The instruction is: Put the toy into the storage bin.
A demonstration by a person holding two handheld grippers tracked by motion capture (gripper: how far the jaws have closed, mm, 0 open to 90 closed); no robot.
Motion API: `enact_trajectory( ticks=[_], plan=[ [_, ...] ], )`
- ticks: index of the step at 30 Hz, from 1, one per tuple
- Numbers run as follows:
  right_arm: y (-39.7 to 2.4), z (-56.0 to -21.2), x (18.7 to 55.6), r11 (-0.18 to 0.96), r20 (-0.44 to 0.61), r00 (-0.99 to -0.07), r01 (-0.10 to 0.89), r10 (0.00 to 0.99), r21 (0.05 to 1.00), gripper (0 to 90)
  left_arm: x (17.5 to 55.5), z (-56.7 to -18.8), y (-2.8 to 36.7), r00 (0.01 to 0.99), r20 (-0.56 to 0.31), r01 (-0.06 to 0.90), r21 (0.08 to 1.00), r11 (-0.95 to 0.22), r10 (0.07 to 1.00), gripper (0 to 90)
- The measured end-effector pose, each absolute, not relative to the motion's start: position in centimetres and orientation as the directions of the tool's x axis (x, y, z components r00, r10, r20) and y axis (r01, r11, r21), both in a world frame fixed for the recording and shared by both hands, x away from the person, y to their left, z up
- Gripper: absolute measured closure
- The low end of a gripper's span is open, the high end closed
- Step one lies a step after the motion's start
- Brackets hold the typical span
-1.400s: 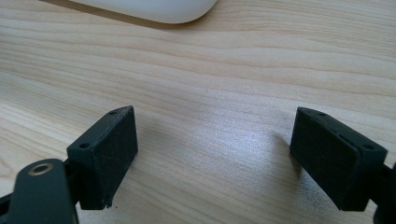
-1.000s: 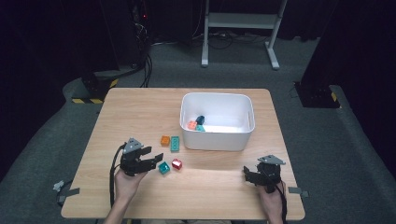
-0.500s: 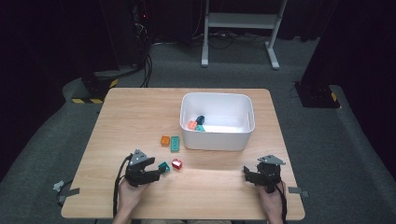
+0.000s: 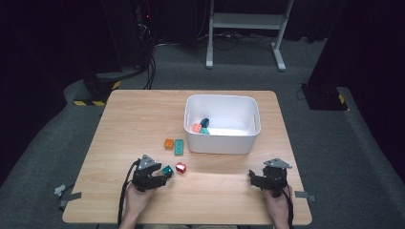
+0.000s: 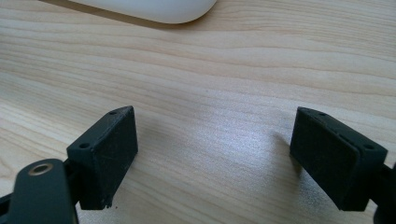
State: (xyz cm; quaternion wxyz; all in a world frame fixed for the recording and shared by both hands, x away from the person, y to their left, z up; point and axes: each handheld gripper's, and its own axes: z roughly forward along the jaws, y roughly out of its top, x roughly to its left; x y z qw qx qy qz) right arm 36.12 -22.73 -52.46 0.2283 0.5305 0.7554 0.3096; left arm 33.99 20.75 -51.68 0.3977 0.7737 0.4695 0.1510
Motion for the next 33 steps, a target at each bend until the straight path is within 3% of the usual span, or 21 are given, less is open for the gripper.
enact_trajectory(
  ticks=[14, 33],
  plan=[
    [-22.7, -52.5, 36.1, 0.245, -0.016, -0.332, 0.660, 0.943, 0.710, 14.9, 34.3, -52.0, 20.5, 0.520, -0.133, 0.605, 0.754, -0.254, 0.844, 56.2],
    [-22.7, -52.5, 36.1, 0.245, -0.016, -0.332, 0.660, 0.943, 0.710, 14.9, 34.4, -50.9, 20.5, 0.527, -0.166, 0.598, 0.769, -0.225, 0.834, 58.5]
  ],
)
